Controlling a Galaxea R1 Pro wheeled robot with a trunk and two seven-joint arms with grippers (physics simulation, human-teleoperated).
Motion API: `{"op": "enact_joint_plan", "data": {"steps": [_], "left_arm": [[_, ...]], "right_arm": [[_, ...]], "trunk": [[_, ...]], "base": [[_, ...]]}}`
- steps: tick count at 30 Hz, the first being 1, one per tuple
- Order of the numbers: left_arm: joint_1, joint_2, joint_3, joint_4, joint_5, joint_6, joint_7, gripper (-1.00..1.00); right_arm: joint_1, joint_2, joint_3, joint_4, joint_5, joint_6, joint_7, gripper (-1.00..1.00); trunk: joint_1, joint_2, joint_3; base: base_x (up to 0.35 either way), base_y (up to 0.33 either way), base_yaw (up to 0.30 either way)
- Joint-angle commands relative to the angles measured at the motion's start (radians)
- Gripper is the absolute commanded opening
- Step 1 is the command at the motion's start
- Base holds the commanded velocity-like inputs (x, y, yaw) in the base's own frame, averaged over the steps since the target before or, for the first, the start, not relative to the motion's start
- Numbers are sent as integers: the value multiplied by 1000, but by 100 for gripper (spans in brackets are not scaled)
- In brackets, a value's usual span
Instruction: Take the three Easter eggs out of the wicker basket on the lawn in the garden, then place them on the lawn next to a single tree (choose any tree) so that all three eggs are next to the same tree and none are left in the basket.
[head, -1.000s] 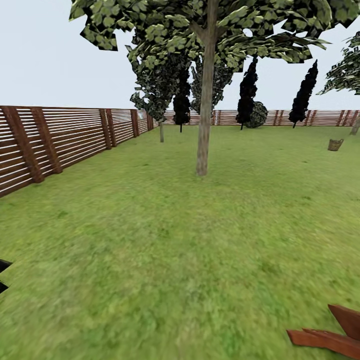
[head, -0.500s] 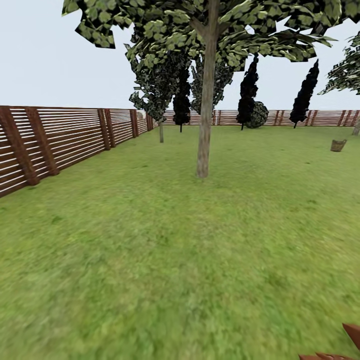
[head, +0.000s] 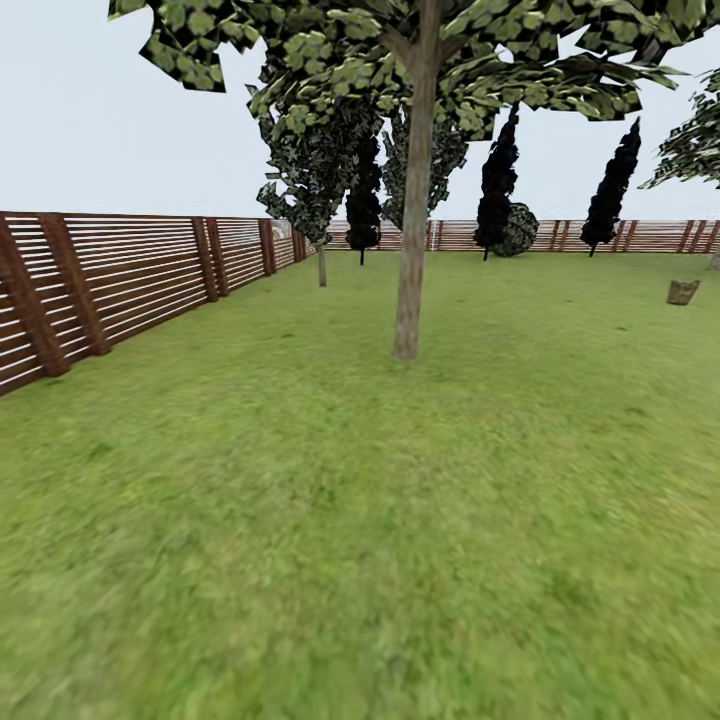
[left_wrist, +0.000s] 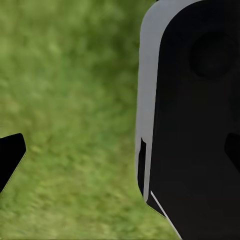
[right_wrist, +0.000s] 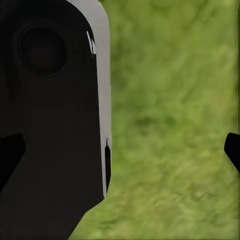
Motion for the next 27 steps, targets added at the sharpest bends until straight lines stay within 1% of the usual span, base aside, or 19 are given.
{"op": "enact_joint_plan", "data": {"steps": [1,27], "left_arm": [[1,0,1,-2,0,1,-1,100],[1,0,1,-2,0,1,-1,100]], "right_arm": [[-1,0,1,2,-1,-1,-2,100],[-1,0,0,2,-1,-2,-2,100]], "trunk": [[1,0,-1],[1,0,-1]], "base": [[329,0,0],[329,0,0]]}}
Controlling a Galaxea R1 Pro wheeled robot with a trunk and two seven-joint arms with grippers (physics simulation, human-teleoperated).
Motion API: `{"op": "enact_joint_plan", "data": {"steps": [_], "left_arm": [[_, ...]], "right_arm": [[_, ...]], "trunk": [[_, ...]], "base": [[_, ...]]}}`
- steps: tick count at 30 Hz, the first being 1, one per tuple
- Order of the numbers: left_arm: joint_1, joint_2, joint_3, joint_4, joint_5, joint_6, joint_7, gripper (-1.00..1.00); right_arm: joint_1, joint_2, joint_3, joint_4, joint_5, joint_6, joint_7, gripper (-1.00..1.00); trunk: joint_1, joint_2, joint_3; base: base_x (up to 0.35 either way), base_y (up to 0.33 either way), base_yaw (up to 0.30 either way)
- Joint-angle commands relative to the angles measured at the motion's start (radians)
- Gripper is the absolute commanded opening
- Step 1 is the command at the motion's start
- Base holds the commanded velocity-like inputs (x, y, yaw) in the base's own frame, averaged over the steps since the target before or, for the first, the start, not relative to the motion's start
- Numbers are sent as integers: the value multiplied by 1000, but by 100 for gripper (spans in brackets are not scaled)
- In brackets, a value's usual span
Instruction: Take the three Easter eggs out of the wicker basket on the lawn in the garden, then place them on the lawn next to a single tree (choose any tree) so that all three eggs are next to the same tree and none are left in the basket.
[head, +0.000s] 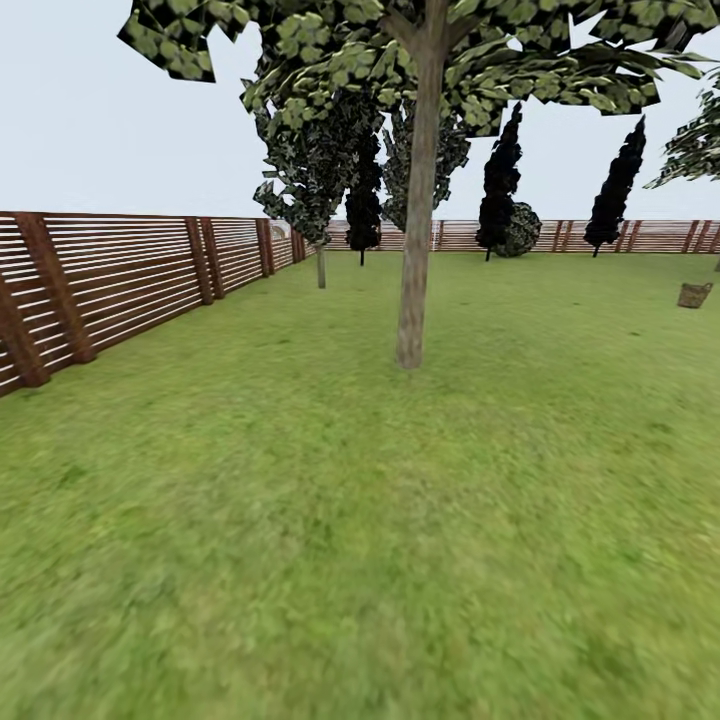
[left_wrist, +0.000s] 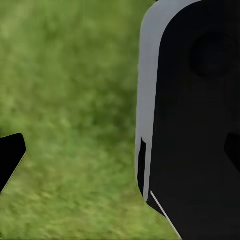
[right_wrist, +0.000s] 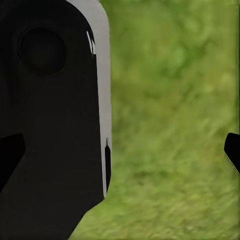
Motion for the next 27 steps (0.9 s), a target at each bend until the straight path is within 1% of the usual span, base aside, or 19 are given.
{"op": "enact_joint_plan", "data": {"steps": [1,8,18,27], "left_arm": [[1,0,1,-2,0,1,-1,100],[1,0,1,-2,0,1,-1,100],[1,1,1,-2,0,1,-1,100],[1,1,1,-2,0,1,-1,100]], "right_arm": [[-1,0,1,2,-1,-1,-2,100],[-1,0,3,3,-1,-3,-2,100],[-1,0,2,3,-1,-3,-2,100],[-1,0,1,3,-1,-2,-2,100]], "trunk": [[1,0,-1],[1,0,-1],[1,0,-1],[1,0,-1]], "base": [[329,0,0],[329,0,-10],[329,0,-241],[329,0,-24]]}}
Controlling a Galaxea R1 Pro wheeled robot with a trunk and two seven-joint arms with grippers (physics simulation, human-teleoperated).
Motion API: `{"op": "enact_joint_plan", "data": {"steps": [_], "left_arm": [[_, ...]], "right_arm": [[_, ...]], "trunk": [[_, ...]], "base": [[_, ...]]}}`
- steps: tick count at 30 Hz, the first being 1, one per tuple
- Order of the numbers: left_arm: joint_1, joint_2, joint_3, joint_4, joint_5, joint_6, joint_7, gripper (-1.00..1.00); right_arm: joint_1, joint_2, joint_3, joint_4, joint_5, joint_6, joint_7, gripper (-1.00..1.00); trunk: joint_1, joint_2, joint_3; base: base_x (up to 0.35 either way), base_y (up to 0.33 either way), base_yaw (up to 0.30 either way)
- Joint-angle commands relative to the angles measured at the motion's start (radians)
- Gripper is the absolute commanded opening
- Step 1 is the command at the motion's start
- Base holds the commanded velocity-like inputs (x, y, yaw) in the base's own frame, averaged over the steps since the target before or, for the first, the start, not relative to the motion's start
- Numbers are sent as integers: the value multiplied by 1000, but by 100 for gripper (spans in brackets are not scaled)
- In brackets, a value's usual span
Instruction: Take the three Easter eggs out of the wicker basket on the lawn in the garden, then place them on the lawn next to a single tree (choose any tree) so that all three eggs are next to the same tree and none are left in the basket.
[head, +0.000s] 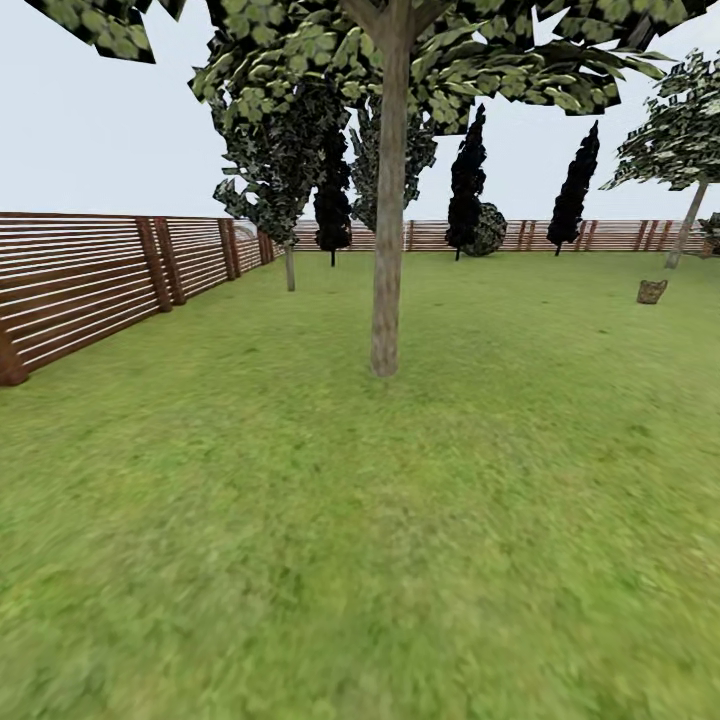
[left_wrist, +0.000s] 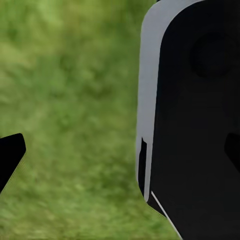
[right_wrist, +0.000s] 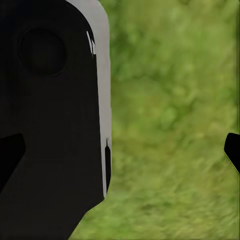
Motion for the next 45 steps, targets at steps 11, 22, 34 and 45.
{"op": "enact_joint_plan", "data": {"steps": [11,22,34,45], "left_arm": [[1,0,1,-2,0,1,-1,100],[1,-1,1,-2,0,1,-1,100],[1,0,1,-2,0,1,-1,100],[1,1,1,-2,0,1,-1,100]], "right_arm": [[-1,0,3,3,-1,-1,-2,100],[-1,0,3,3,-1,-2,-2,100],[-1,0,5,3,0,-2,-2,100],[-1,0,3,3,-1,-2,-2,100]], "trunk": [[1,0,-1],[1,0,-1],[1,0,-4],[1,0,-11]], "base": [[329,0,0],[329,0,0],[329,0,-112],[329,0,-263]]}}
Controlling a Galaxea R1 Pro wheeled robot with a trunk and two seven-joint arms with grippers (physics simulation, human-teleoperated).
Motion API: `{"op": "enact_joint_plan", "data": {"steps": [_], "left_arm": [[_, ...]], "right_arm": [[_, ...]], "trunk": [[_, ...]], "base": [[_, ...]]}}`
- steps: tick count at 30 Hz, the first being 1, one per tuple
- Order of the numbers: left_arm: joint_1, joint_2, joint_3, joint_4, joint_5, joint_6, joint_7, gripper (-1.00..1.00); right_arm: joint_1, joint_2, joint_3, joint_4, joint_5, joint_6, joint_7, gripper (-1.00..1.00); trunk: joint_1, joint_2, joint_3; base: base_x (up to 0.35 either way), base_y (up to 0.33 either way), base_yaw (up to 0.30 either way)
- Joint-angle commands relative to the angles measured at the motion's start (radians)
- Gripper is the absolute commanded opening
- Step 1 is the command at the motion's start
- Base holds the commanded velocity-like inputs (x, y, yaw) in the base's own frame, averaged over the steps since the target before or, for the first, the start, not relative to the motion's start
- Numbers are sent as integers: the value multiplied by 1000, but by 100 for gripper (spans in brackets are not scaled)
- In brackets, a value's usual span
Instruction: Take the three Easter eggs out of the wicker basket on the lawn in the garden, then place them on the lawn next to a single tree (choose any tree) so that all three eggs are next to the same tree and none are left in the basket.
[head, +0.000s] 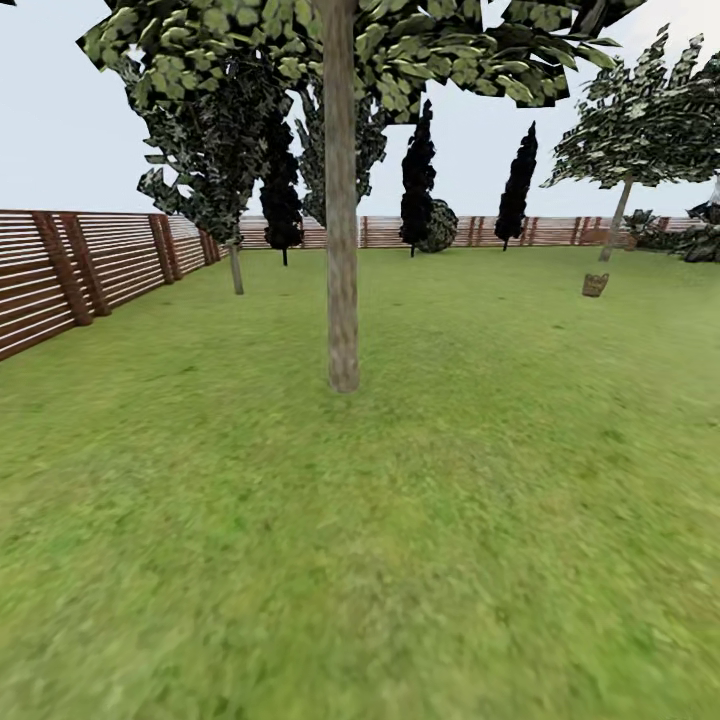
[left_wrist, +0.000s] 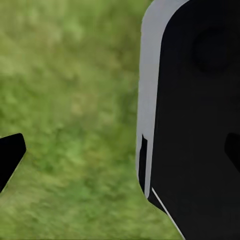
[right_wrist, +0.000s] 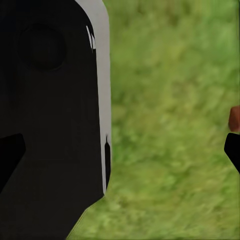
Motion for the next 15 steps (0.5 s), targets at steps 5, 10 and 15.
{"op": "enact_joint_plan", "data": {"steps": [5,10,15], "left_arm": [[1,0,1,-2,0,1,-1,100],[1,0,1,-2,0,1,-1,100],[1,0,1,-2,0,1,-1,100]], "right_arm": [[-1,0,1,3,-1,-2,-2,100],[-1,0,1,3,-1,-2,-2,100],[-1,0,1,2,-1,-2,-2,100]], "trunk": [[1,0,-3],[1,0,-3],[1,0,-4]], "base": [[329,0,-223],[329,0,-101],[329,0,-8]]}}
